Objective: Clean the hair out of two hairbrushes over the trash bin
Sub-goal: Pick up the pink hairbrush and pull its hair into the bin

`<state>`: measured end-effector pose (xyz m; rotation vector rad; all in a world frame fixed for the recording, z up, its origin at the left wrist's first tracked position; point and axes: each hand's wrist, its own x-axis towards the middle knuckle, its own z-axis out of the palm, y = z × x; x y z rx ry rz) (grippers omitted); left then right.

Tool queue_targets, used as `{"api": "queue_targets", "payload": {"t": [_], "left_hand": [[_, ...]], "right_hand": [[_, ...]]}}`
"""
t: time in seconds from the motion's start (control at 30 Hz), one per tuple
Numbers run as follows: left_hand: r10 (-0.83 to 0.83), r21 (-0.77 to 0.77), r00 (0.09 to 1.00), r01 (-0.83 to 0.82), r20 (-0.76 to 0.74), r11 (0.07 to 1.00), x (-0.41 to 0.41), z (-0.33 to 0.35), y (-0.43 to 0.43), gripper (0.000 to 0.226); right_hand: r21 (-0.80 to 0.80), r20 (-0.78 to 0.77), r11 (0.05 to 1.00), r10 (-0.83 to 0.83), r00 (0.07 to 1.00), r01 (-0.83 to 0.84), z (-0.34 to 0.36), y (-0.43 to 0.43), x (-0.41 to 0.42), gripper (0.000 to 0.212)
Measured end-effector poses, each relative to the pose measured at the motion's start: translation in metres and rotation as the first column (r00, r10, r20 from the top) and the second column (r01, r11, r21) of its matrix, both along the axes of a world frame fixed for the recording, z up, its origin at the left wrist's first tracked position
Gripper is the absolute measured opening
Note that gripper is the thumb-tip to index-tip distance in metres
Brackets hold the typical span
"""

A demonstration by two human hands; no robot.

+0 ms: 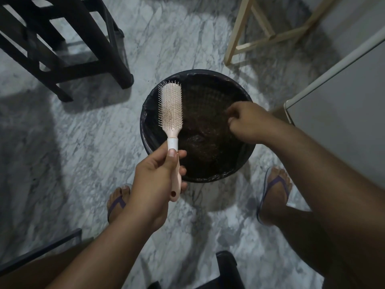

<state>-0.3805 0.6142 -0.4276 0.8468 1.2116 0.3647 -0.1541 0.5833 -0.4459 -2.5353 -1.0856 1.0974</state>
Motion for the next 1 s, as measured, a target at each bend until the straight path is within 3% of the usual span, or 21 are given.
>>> {"api": "queue_targets", "payload": {"t": [0.07, 0.1, 0.17, 0.23, 0.3, 0.37, 0.47, 0.57, 0.7, 0.9, 0.93, 0.97, 1.0], "left_hand": [[-0.023, 0.016, 1.000, 0.023, -0.004, 1.000, 0.000, 0.001, -0.001, 0.031], [-0.033, 0.020, 0.999, 0.033, -0.008, 0.999, 0.000, 0.001, -0.002, 0.031], [-0.048, 0.024, 0.999, 0.049, -0.015, 0.999, -0.001, 0.001, -0.002, 0.032], [-0.058, 0.022, 0.998, 0.059, -0.019, 0.998, 0.000, 0.001, -0.003, 0.033], [-0.071, 0.021, 0.997, 0.072, -0.020, 0.997, 0.000, 0.001, -0.003, 0.034], [-0.089, 0.024, 0.996, 0.090, -0.021, 0.996, 0.001, 0.001, -0.004, 0.035], [-0.098, 0.018, 0.995, 0.098, -0.021, 0.995, 0.000, 0.001, -0.005, 0.035], [-0.083, 0.017, 0.996, 0.083, -0.023, 0.996, 0.000, -0.001, -0.004, 0.036], [-0.086, 0.008, 0.996, 0.086, -0.033, 0.996, 0.000, -0.002, -0.005, 0.034], [-0.007, -0.036, 1.000, 0.006, -0.028, 0.999, -0.002, -0.006, -0.001, 0.031], [0.001, -0.025, 1.000, -0.002, -0.027, 1.000, -0.002, -0.005, 0.000, 0.030], [0.007, -0.014, 1.000, -0.008, -0.025, 1.000, -0.002, -0.004, 0.001, 0.030], [0.011, -0.004, 1.000, -0.011, -0.023, 1.000, -0.001, -0.003, 0.001, 0.031]], "right_hand": [[-0.154, 0.005, 0.988, 0.032, 0.999, -0.031, 0.001, -0.001, 0.001, 0.067], [-0.136, 0.001, 0.990, 0.032, 0.999, -0.031, 0.002, -0.001, 0.000, 0.081], [0.088, -0.063, 0.996, -0.015, 0.998, 0.020, 0.008, 0.002, -0.002, 0.090], [0.344, -0.231, 0.924, -0.086, 0.969, 0.164, 0.015, 0.006, -0.010, 0.086], [0.415, -0.392, 0.874, -0.081, 0.916, 0.255, 0.019, 0.008, -0.022, 0.090], [0.417, -0.454, 0.885, 0.008, 0.891, 0.205, 0.016, 0.007, -0.033, 0.095], [0.451, -0.461, 0.885, 0.118, 0.879, 0.117, 0.016, 0.005, -0.038, 0.053], [0.489, -0.306, 0.867, 0.070, 0.950, 0.094, 0.016, 0.007, -0.033, 0.011], [0.687, -0.105, 0.724, 0.008, 0.994, 0.067, 0.017, 0.011, -0.024, 0.011], [0.910, -0.155, 0.326, -0.302, 0.941, 0.255, 0.027, 0.012, -0.006, 0.013], [0.908, -0.150, 0.323, -0.346, 0.926, 0.267, 0.026, 0.010, -0.002, 0.013], [0.882, -0.114, 0.390, -0.370, 0.922, 0.265, 0.024, 0.009, 0.001, 0.014], [0.811, -0.050, 0.532, -0.354, 0.934, 0.245, 0.020, 0.008, 0.003, 0.015]]}}
